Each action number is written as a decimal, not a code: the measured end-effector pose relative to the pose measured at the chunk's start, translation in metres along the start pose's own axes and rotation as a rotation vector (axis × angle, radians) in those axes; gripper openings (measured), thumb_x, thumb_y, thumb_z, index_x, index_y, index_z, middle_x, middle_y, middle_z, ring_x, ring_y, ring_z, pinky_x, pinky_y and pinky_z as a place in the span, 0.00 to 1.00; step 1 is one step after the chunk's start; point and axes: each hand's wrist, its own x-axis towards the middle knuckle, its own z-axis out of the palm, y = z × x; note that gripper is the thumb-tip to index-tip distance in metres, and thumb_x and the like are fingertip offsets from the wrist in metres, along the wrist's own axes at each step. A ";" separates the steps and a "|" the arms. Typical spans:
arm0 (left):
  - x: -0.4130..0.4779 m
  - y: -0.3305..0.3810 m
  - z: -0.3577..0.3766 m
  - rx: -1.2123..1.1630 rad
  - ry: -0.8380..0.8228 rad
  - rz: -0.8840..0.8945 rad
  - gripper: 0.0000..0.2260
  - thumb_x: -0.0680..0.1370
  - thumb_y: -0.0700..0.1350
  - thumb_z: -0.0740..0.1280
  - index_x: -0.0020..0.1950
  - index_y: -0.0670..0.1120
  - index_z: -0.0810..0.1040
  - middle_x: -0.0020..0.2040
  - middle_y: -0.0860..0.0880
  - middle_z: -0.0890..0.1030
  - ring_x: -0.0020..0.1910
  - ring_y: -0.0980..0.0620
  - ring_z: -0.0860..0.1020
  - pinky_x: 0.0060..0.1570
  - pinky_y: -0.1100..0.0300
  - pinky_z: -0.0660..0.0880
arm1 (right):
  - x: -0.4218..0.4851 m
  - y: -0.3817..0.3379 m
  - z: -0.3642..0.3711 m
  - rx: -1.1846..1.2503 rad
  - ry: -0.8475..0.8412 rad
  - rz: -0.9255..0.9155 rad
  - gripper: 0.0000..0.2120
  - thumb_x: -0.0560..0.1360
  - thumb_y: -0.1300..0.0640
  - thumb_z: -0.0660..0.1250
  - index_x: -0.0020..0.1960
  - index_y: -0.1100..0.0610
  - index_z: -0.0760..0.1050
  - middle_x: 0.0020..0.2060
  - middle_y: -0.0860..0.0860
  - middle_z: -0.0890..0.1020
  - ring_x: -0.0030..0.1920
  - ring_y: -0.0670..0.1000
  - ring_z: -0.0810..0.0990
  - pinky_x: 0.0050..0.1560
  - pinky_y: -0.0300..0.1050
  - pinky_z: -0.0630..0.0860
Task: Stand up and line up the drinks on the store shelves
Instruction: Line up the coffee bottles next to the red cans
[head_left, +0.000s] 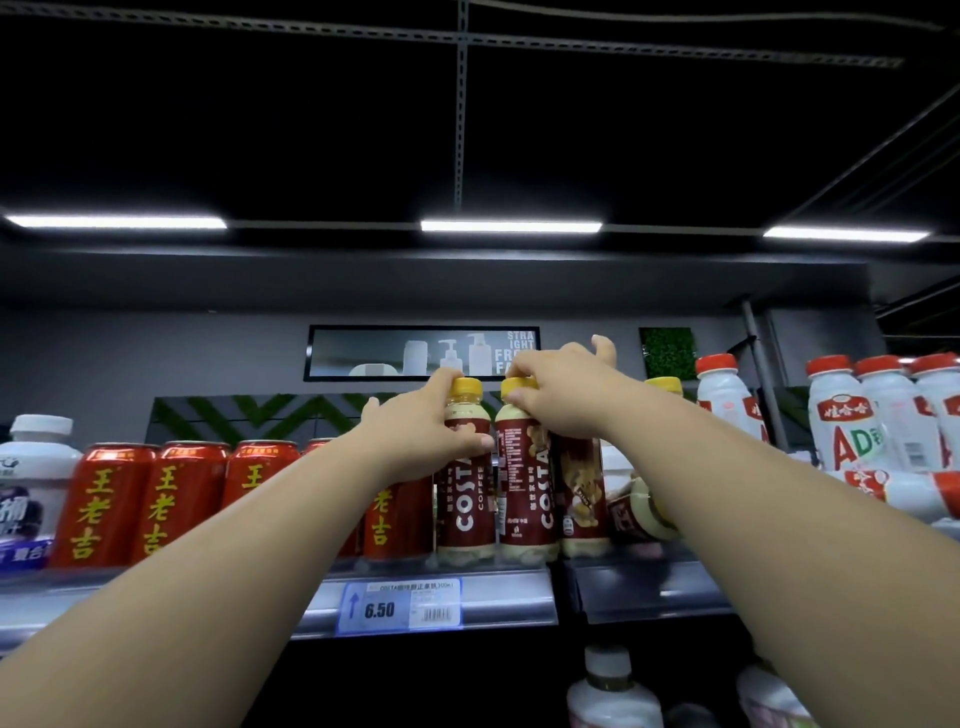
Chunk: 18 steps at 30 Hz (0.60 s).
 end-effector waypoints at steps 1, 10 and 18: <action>-0.001 0.001 0.000 0.000 0.009 0.002 0.37 0.73 0.67 0.66 0.76 0.58 0.54 0.59 0.54 0.79 0.62 0.46 0.76 0.71 0.39 0.60 | 0.000 0.000 0.000 0.002 -0.002 0.003 0.12 0.82 0.43 0.54 0.60 0.43 0.72 0.51 0.47 0.79 0.65 0.55 0.71 0.71 0.60 0.48; 0.002 -0.002 0.003 0.052 0.052 -0.013 0.37 0.72 0.69 0.65 0.75 0.59 0.55 0.61 0.53 0.79 0.64 0.46 0.76 0.70 0.39 0.59 | -0.004 -0.008 0.005 -0.055 0.115 -0.019 0.10 0.82 0.43 0.56 0.57 0.47 0.71 0.45 0.46 0.74 0.61 0.55 0.73 0.71 0.60 0.53; 0.005 0.022 0.011 0.216 0.218 0.082 0.38 0.70 0.72 0.64 0.77 0.60 0.58 0.74 0.49 0.66 0.75 0.45 0.61 0.73 0.37 0.54 | -0.005 0.027 -0.002 0.070 -0.024 0.020 0.16 0.84 0.47 0.51 0.70 0.40 0.68 0.62 0.49 0.79 0.69 0.56 0.69 0.65 0.54 0.59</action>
